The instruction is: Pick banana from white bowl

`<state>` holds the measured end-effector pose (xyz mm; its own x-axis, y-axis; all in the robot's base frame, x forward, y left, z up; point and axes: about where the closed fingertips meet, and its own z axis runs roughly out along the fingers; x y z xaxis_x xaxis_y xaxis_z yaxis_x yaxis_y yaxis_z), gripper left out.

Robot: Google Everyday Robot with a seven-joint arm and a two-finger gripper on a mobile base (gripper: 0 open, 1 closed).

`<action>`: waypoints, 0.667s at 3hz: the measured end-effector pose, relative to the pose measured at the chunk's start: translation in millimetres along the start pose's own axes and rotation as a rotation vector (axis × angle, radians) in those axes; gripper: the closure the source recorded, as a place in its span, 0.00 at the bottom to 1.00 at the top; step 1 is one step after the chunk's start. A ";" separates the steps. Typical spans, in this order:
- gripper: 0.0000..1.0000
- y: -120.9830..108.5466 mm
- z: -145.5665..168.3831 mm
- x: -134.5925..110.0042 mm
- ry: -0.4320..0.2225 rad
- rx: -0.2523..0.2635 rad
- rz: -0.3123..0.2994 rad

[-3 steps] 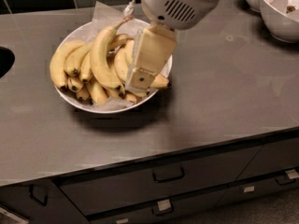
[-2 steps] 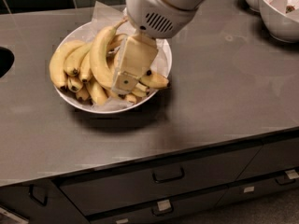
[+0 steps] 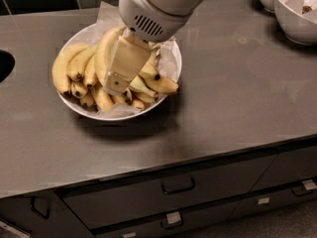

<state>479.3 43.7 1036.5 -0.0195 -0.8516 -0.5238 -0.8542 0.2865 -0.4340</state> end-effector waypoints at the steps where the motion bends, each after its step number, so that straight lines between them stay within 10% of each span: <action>1: 0.00 2.7 -6.6 -7.0 -0.001 0.011 -0.006; 2: 0.00 9.1 12.9 -5.5 0.034 -0.008 0.019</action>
Offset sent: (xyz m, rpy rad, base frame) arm 0.0211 0.0187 -0.0596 -0.0383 0.1309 -0.0801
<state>478.3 56.7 1026.0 -0.0531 -0.8606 -0.5065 -0.8578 0.2990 -0.4181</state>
